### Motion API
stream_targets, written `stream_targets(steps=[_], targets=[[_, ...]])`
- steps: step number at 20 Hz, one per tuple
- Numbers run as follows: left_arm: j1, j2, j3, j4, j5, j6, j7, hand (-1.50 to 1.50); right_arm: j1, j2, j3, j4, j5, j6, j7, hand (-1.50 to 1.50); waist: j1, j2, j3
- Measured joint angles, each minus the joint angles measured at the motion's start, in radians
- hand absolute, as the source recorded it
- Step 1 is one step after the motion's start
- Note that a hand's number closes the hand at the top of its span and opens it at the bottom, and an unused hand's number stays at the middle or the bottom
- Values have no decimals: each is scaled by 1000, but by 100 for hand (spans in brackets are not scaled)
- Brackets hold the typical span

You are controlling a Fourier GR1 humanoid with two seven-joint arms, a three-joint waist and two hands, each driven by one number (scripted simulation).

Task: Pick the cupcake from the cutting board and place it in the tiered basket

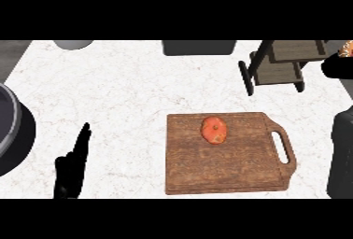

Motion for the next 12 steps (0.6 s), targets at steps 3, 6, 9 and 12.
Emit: stream_targets(steps=[3,6,9,12], targets=[[-9,-4,-7,3,-4,-1,1,0,-117,-4,-7,17,86,54,-12,150,11,2,0],[-18,-4,-9,7,-5,-5,10,0,-231,-2,-26,53,162,114,-34,150,18,4,1],[-24,-4,-10,8,-4,-11,8,0,-350,-6,-65,114,232,177,-63,150,27,8,2],[-33,-8,-15,7,-5,-12,17,0,-471,-9,-113,190,297,230,-81,150,36,13,4]])
